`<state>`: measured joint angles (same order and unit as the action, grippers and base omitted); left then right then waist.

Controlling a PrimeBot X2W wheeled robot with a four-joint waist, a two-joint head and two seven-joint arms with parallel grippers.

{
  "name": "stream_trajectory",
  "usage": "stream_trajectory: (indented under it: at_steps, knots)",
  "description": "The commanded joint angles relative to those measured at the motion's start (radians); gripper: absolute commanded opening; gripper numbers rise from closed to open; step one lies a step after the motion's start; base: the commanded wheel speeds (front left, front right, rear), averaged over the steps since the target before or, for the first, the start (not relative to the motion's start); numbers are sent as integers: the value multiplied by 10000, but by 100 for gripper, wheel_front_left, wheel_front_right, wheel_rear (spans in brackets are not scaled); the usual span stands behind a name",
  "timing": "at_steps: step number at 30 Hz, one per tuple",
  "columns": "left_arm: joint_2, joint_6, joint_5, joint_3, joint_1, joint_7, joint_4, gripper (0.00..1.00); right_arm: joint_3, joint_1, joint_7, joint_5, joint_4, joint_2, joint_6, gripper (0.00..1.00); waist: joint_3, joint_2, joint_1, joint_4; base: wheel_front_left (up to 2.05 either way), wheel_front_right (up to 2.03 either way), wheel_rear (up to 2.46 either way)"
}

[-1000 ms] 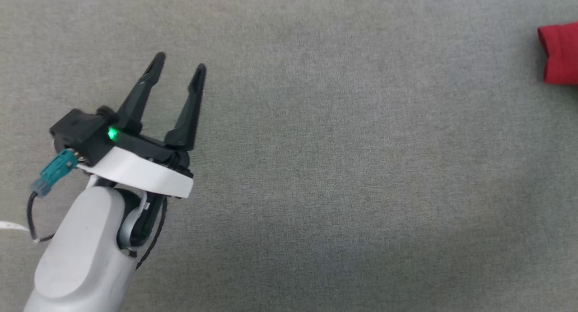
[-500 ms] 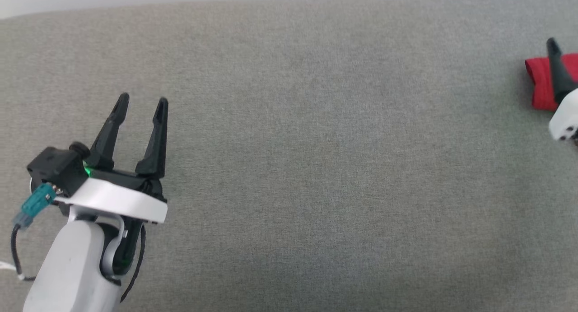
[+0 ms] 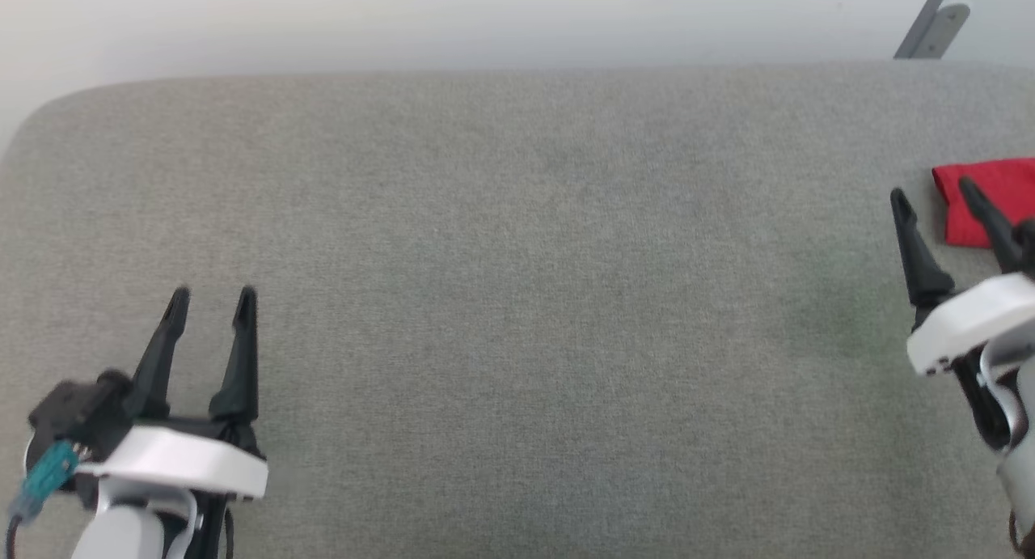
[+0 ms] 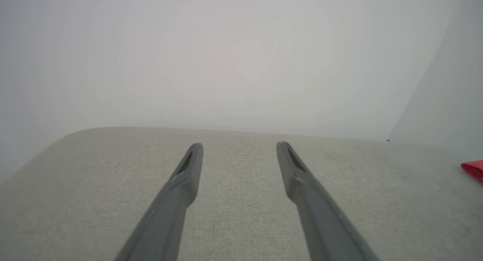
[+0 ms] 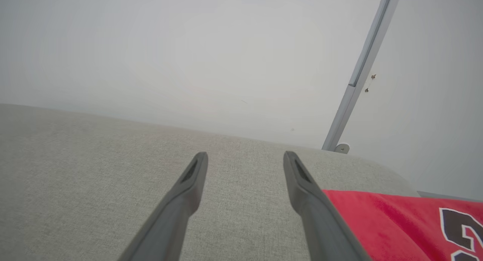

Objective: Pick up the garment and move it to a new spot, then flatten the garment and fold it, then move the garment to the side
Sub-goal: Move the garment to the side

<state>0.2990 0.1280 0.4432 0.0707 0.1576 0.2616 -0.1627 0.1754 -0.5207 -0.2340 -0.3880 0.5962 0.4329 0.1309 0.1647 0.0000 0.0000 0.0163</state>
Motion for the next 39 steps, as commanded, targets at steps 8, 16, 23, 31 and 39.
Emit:
stream_trajectory:
  at_steps: [8,16,23,31,39]
  knots:
    - [-248,35,-127,-630,-1355,42,312,100,-907,1991,-288,247,-1285,-625,-4,100,-626,0,0,199,0,0,0]
    - [-369,35,-116,-1079,-2319,42,592,100,-1829,3800,-313,694,-2537,-1416,-4,100,-986,0,0,213,0,0,0]
    - [-621,35,-67,-1491,-3076,42,1010,100,-2560,5118,-313,877,-3594,-2167,-4,100,-1252,0,0,233,0,0,0]
    - [-824,35,-117,-1728,-3438,42,1136,100,-2794,6050,-313,1075,-4422,-2774,-4,100,-1409,0,0,258,0,0,0]
    - [-883,35,10,-1731,-3547,42,1211,100,-2756,6410,-313,1117,-4825,-3035,-4,100,-1468,0,0,226,0,0,0]
